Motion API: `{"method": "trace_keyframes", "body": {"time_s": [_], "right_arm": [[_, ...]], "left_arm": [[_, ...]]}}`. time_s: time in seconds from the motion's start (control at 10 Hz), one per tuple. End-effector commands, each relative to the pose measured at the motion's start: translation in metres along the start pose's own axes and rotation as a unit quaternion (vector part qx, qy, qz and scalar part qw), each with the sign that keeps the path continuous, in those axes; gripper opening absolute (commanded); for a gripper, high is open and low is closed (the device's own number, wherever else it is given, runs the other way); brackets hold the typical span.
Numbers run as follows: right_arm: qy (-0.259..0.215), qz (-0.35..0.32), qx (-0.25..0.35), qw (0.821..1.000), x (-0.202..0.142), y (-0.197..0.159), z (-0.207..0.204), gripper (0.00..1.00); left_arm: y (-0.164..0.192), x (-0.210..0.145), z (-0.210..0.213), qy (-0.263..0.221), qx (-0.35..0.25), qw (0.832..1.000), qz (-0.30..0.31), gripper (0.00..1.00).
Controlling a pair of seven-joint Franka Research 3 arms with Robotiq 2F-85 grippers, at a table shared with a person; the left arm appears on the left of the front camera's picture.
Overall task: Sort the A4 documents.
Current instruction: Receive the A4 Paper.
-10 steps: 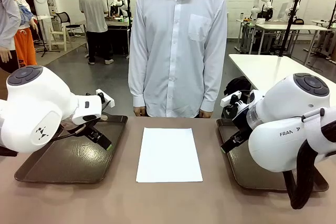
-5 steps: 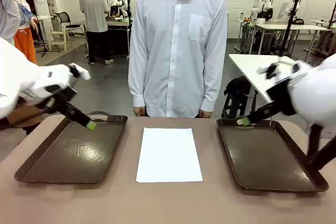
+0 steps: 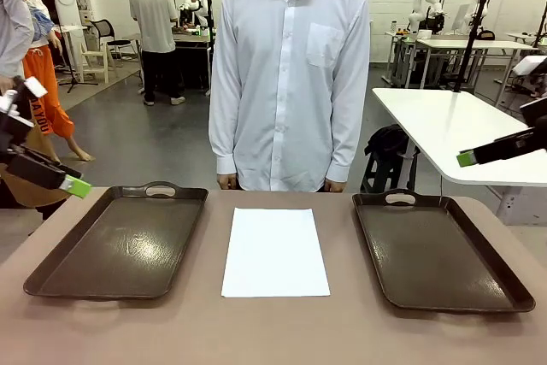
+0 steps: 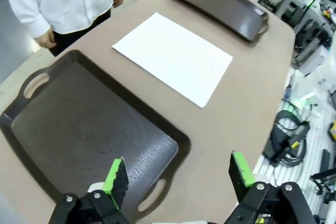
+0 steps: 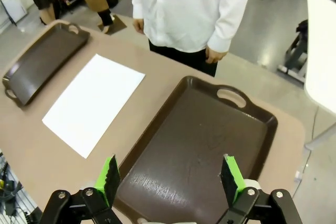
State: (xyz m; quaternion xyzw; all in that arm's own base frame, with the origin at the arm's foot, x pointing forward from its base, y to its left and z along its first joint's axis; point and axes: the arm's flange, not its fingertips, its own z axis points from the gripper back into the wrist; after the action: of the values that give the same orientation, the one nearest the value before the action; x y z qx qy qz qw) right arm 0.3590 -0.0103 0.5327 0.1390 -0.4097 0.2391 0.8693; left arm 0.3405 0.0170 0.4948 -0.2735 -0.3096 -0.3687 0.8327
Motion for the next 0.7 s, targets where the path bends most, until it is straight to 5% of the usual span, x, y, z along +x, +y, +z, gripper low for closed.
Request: {"method": "trace_keyframes", "body": {"time_s": [0.0, 0.6], "right_arm": [[0.008, 0.011, 0.000, 1.000, -0.059, 0.021, 0.008, 1.00], [0.017, -0.002, 0.001, 1.000, -0.063, 0.010, 0.003, 1.00]], "left_arm": [[-0.021, -0.018, 0.001, -0.012, -0.009, 1.000, 0.000, 1.00], [-0.033, -0.010, -0.010, -0.002, -0.022, 1.000, -0.004, 1.00]]}}
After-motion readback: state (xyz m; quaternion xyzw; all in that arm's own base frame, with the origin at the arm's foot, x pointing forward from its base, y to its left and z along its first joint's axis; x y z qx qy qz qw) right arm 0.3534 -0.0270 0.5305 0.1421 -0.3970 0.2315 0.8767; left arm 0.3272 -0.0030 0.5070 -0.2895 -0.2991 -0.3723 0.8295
